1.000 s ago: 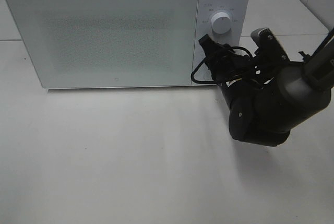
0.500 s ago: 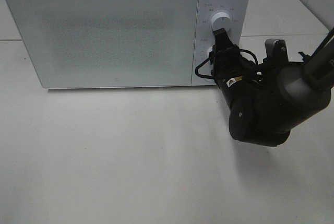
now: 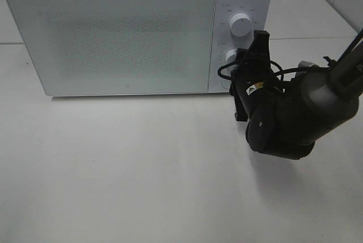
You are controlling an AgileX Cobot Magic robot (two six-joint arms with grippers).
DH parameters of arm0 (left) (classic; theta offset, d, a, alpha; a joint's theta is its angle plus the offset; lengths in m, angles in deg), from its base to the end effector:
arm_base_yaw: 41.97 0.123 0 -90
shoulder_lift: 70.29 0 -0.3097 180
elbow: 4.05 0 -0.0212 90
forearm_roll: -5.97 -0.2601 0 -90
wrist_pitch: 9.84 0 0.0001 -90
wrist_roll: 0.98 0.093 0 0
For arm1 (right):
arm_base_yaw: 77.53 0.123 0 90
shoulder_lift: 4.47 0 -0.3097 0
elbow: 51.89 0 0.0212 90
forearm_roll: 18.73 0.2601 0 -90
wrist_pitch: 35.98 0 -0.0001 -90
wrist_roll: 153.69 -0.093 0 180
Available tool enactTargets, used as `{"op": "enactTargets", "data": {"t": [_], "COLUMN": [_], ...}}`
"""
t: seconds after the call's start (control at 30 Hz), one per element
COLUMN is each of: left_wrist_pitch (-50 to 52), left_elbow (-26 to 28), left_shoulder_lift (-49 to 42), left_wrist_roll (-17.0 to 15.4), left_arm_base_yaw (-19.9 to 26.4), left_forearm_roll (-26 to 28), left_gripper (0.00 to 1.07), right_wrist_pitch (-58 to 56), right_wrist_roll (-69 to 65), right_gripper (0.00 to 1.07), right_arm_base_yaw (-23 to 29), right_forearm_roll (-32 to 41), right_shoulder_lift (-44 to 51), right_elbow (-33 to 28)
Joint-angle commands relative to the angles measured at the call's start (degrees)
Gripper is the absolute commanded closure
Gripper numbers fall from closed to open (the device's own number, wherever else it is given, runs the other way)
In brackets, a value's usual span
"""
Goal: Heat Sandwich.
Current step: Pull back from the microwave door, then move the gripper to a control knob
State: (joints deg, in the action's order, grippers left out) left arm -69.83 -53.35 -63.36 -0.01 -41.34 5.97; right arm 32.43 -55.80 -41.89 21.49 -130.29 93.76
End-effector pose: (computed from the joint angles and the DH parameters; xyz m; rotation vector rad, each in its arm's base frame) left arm -0.0196 -0.0002 0.2814 0.0060 2.0285 0.0176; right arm 0.3277 0.1662 0.1267 1.3641 1.2210 1.1981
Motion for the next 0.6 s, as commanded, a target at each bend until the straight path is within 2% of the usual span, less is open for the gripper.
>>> {"op": "enactTargets", "data": {"t": [0.03,0.6], "left_wrist_pitch": [0.57,0.57], "left_elbow": [-0.23,-0.23], "left_shoulder_lift": [-1.49,-1.49], "left_wrist_roll": [0.00,0.00], "left_arm_base_yaw": [0.06,0.06], "left_forearm_roll": [0.00,0.00], "left_gripper": [0.09,0.09], "right_wrist_pitch": [9.17,9.00], "right_wrist_roll": [-4.58,-2.86], "right_gripper": [1.07,1.05], "right_arm_base_yaw": [0.29,0.29], "right_forearm_roll": [-1.83,-1.43], "right_shoulder_lift": [0.40,0.40], "right_elbow": [1.89,3.67]}}
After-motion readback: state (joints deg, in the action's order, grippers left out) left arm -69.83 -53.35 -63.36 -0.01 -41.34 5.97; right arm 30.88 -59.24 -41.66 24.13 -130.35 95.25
